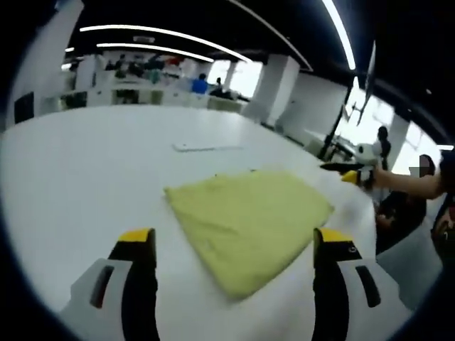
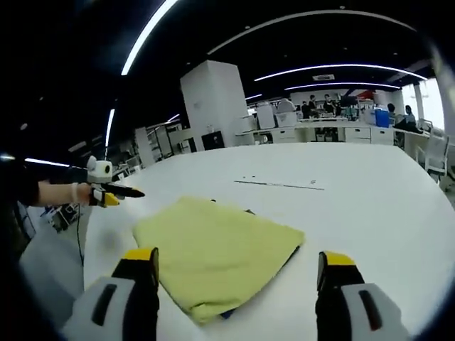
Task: Fold the garment on the visible template until the final outline fits inside the template.
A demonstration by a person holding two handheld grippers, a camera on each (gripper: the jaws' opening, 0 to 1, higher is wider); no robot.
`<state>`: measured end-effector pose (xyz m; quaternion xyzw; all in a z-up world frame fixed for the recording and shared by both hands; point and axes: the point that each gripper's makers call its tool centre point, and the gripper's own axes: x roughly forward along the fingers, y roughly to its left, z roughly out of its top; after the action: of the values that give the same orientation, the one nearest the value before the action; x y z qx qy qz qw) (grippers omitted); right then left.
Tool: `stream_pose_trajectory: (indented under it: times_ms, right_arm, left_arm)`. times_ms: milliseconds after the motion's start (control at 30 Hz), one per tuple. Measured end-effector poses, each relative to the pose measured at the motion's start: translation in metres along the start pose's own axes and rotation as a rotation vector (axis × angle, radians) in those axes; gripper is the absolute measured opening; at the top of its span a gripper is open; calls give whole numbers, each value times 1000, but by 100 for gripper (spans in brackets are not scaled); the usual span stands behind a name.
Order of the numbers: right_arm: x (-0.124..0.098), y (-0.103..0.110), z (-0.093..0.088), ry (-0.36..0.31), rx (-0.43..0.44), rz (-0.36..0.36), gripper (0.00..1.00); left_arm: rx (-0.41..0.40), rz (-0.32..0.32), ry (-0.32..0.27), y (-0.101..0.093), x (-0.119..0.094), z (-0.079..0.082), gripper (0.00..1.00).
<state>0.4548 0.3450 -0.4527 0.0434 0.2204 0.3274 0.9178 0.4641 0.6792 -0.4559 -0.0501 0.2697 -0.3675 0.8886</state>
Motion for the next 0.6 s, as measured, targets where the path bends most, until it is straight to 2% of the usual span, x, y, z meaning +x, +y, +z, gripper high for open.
stream_pose_trajectory:
  times_ms: [167, 233, 300, 400, 500, 600]
  right_arm:
    - [-11, 8, -19, 11, 22, 0, 88]
    - [-14, 8, -24, 18, 25, -5, 86]
    - [-17, 11, -27, 21, 42, -3, 85]
    - [-19, 15, -32, 30, 47, 4, 79]
    - [-20, 20, -39, 57, 45, 15, 70]
    - [-21, 24, -45, 63, 59, 26, 61]
  left_arm:
    - [-13, -25, 56, -6, -14, -28, 76]
    - [-24, -30, 59, -7, -16, -35, 72]
    - [-43, -43, 67, -10, -16, -42, 65]
    - [-75, -67, 64, -15, -15, -47, 53]
    - [-89, -76, 93, -18, -12, -57, 40]
    - [-61, -65, 119, -17, -9, -68, 35]
